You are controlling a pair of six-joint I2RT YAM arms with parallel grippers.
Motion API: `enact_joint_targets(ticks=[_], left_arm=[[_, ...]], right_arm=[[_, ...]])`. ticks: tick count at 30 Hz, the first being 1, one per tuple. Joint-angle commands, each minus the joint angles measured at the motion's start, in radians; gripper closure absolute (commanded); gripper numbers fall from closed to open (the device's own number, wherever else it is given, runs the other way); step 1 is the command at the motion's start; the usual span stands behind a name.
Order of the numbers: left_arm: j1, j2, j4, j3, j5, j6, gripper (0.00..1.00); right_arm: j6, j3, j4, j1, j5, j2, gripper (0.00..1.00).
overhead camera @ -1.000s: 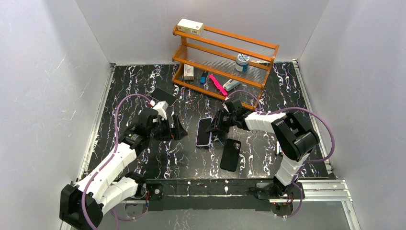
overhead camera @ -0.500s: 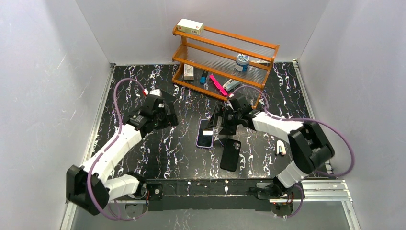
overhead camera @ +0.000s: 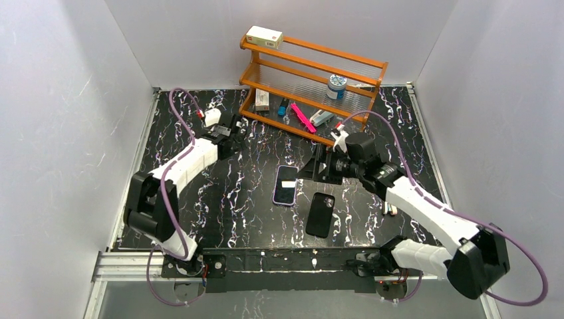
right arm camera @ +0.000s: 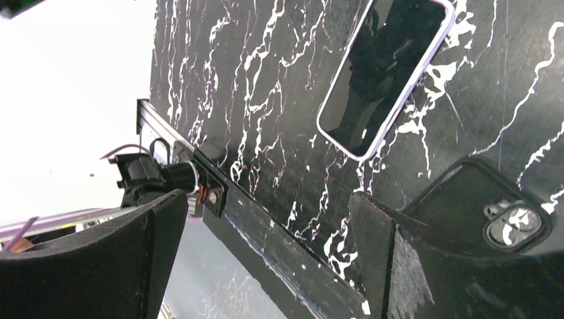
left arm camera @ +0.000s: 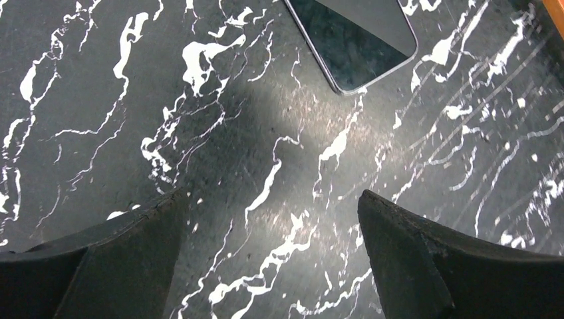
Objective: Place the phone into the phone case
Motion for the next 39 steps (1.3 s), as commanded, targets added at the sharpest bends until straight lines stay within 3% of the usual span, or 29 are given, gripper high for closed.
enact_joint_targets(ticks=[1,18,31,39], left_arm=[[0.003,0.073,0.057,0.059,-0.124,-0.106,0.05],[0.057,0.467,0.073,0.341,-0.137,-0.288,0.02],[0.110,0.621,0.062,0.483,-0.111,-0.241,0.02],[0.123,0.682,-0.104,0.584,-0.076,-0.217,0.07]], right_arm=[[-0.029,-0.045,-0.028,0.002,-0.025,-0.100,0.01],[-0.098,-0.045,-0.147,0.002,0.069,-0.235,0.01],[-0.110,-0.042,-0.150,0.002,0.102,-0.212,0.01],[-0.103,-0.043,-0.119,0.001,0.116,-0.178,0.01]])
